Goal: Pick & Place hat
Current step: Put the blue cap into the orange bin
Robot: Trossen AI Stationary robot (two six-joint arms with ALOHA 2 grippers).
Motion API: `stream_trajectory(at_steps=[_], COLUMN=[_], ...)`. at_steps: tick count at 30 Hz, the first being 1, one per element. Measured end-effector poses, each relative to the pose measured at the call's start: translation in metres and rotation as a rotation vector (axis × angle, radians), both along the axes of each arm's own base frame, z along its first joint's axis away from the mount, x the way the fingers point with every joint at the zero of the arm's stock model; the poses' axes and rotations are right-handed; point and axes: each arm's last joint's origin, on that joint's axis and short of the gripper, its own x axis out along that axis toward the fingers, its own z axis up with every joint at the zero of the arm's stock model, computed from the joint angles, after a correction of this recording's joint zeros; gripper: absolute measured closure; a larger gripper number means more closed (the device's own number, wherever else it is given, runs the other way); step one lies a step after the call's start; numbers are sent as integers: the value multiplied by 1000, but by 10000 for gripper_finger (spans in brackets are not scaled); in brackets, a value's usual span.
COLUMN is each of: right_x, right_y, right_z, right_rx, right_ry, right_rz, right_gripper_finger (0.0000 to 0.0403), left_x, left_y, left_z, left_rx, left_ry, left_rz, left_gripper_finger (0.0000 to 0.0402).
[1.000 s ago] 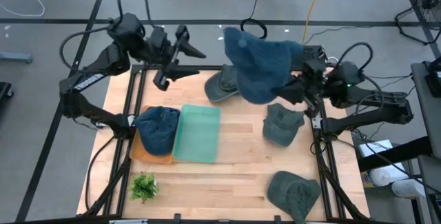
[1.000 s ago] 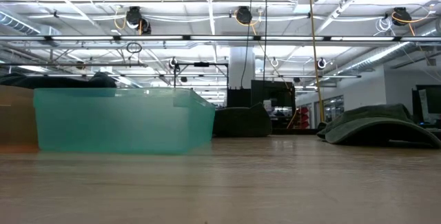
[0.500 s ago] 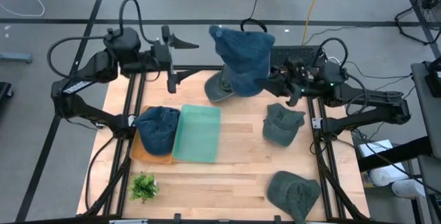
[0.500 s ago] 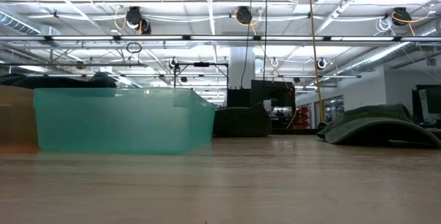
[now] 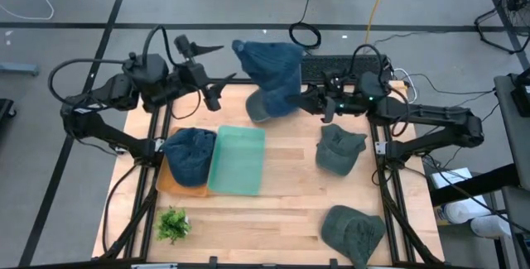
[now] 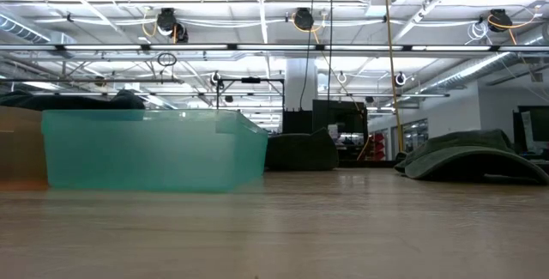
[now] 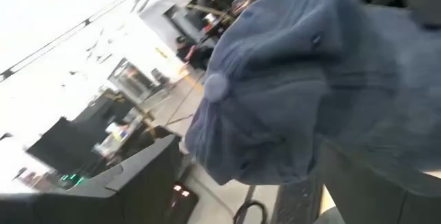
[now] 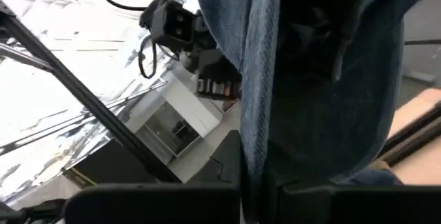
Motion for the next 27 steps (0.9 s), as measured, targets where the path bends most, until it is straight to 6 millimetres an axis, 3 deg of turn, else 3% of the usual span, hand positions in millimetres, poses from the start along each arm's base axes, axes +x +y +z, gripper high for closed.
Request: stream_trajectory(at_steps=[9, 15, 22, 27], right_x=[20, 30, 30, 29], right_y=[-2, -4, -3, -4], right_z=[-11, -17, -16, -15], right_rx=[14, 12, 18, 15], right_ry=[-15, -9, -30, -32], right_rz=[45, 70, 99, 92], right_gripper_finger=[403, 403, 403, 403], left_x=[0, 11, 22, 22], left_y=[1, 1, 5, 5], left_z=[4, -2, -11, -10], left_rx=[1, 4, 32, 45], left_ry=[-46, -10, 56, 60], left_rz=[48, 48, 126, 125], left_gripper_finger=[62, 62, 62, 107])
